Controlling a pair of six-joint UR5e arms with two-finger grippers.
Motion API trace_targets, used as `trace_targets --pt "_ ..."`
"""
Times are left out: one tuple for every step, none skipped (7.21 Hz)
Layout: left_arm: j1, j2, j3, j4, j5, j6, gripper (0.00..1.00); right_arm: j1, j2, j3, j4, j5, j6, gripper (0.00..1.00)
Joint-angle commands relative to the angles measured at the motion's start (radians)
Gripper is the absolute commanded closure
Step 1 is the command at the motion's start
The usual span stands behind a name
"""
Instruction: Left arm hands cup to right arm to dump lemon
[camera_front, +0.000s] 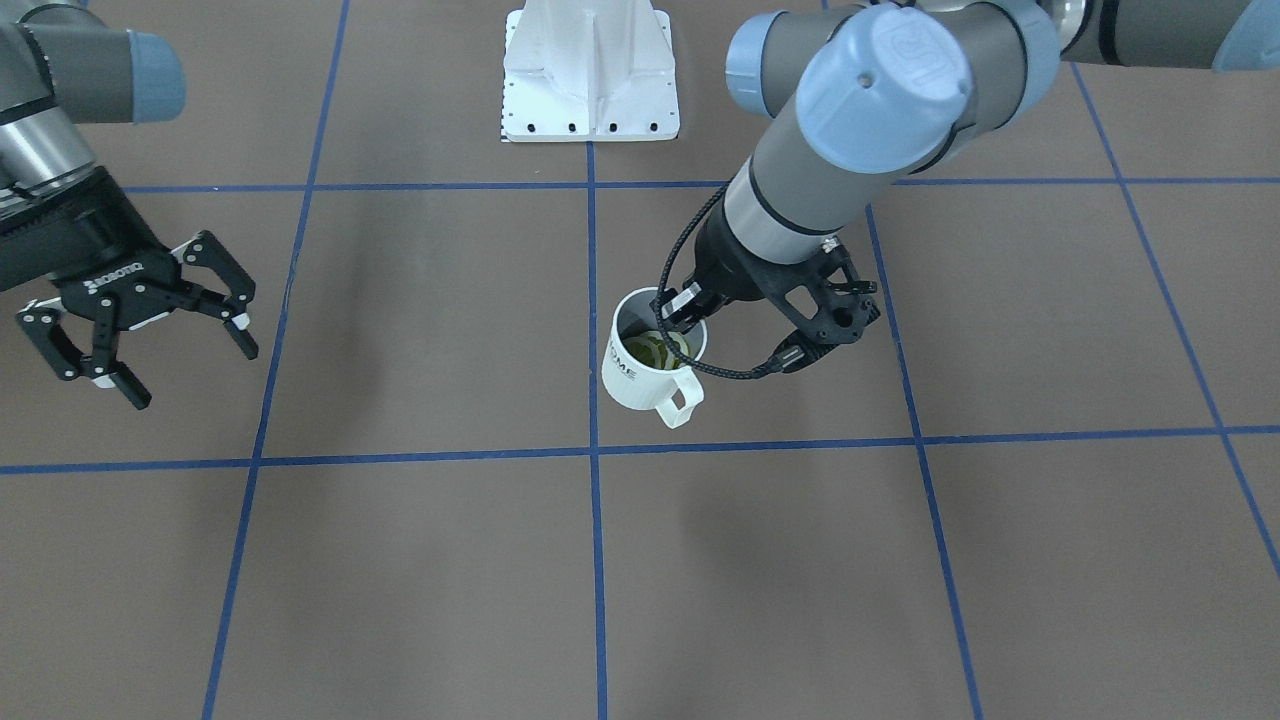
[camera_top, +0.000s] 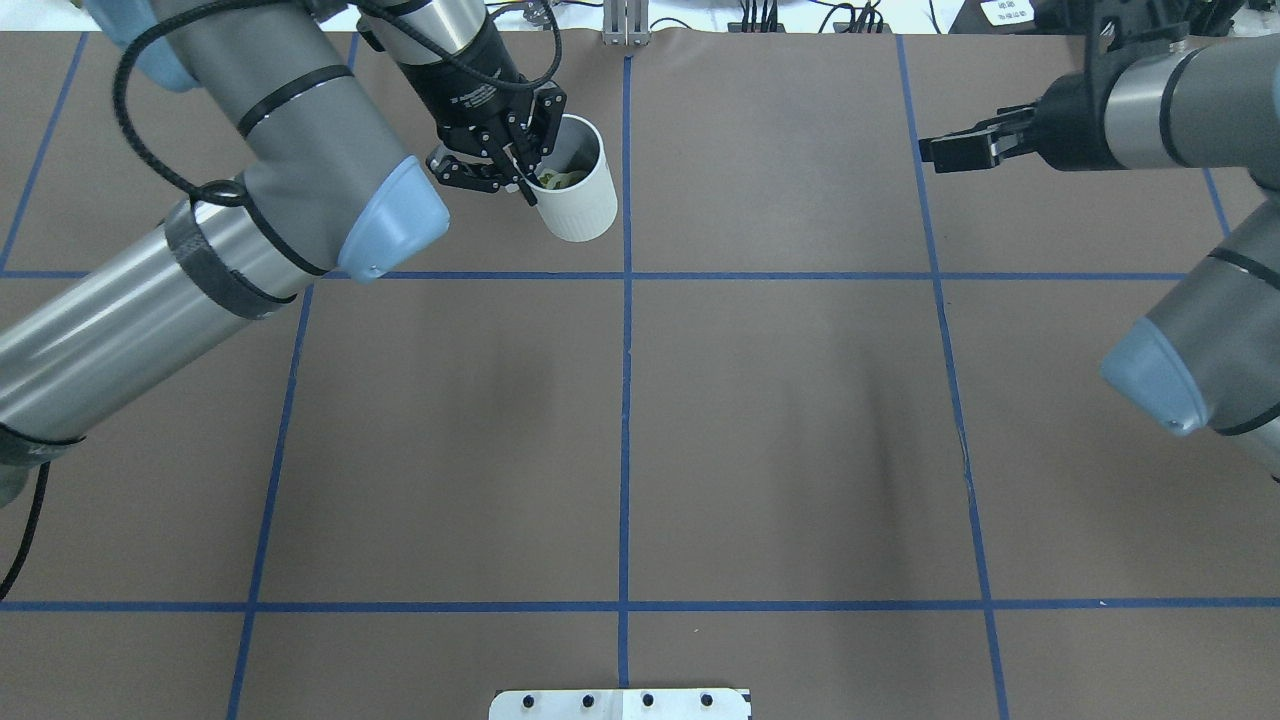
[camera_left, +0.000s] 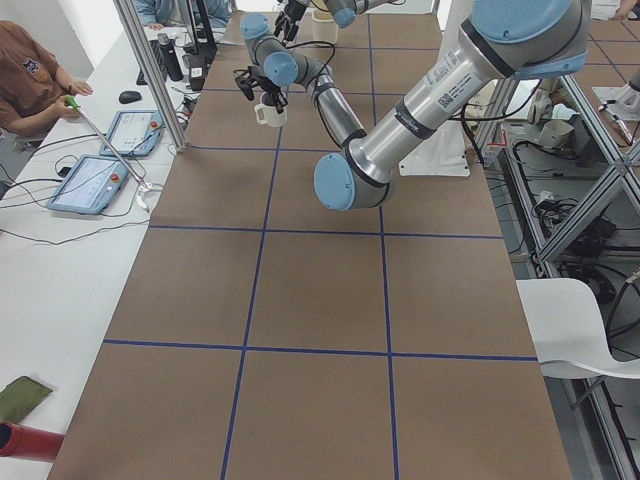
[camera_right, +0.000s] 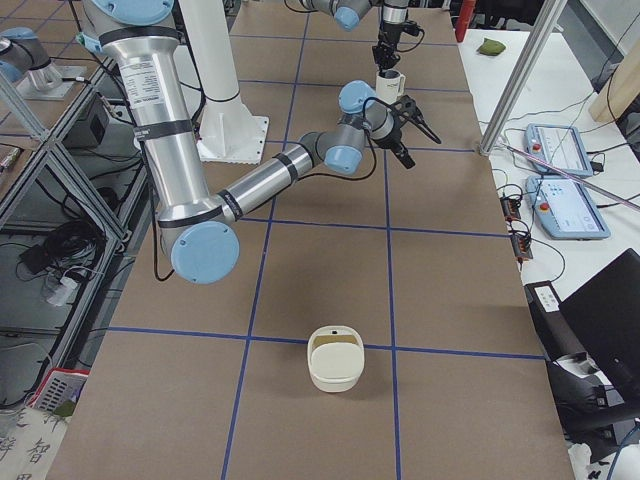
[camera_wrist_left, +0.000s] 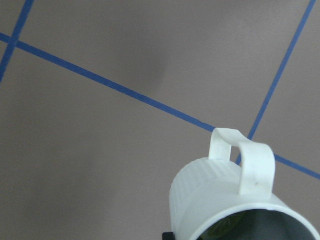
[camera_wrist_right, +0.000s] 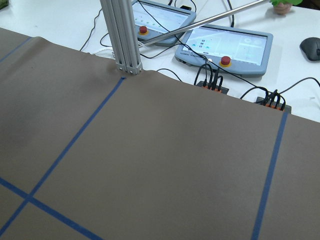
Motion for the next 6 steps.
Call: trace_targets --pt "0.011 -0.088 0.115 -0.001 0.02 -0.117 1.0 -0.198 0.009 0.022 0.111 -0.288 0.009 0.02" --pt "0.011 -0.091 0.121 0.001 0.023 -0.15 1.0 -0.337 0.012 0.023 0.134 -0.474 0.024 0.02" --pt "0.009 -0.091 0.126 0.002 0.025 -0.173 1.0 -0.452 0.036 0.022 0.145 -0.637 0.024 0.02" --pt "0.009 -0.093 0.124 0.021 0.023 -0.176 1.0 -0.522 0.061 0.017 0.15 -0.717 0.025 0.03" --pt "0.009 -0.102 0.123 0.03 0.02 -0.179 1.0 -0.576 0.084 0.009 0.151 -0.793 0.025 0.03" --pt "0.011 -0.114 0.114 0.054 0.015 -0.179 1.0 -0.626 0.107 0.003 0.162 -0.881 0.027 0.03"
